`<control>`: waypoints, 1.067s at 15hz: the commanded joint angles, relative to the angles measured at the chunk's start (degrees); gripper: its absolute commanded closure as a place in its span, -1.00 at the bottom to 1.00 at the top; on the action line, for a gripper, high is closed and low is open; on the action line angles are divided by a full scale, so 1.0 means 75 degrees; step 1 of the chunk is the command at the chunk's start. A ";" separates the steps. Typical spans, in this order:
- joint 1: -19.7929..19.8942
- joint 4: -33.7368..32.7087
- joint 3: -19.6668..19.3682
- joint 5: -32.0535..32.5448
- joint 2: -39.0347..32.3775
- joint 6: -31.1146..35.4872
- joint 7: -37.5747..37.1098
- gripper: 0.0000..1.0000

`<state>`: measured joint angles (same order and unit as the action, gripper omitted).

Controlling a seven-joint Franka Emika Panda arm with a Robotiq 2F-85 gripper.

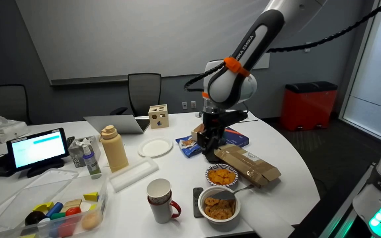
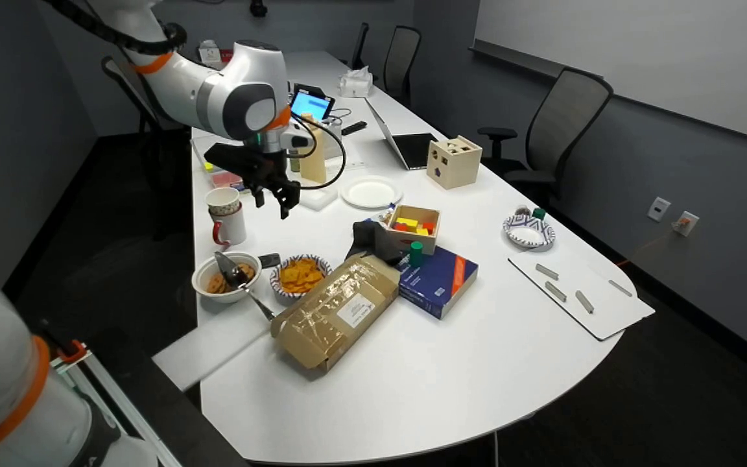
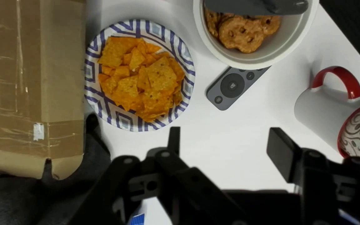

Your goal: Press one button on the black remote control.

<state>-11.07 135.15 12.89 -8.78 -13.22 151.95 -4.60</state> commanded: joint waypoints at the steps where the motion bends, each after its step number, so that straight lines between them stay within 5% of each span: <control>1: -0.0043 -0.0689 0.0040 0.0039 -0.0846 0.0135 0.0271 0.16; 7: -0.0289 -0.1056 -0.0014 0.0531 -0.1785 0.0560 0.0503 1.00; 16: -0.0304 -0.1097 0.0076 0.0567 -0.2158 0.0482 0.0468 1.00</control>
<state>-13.61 127.18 13.05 -4.49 -28.84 156.06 -1.39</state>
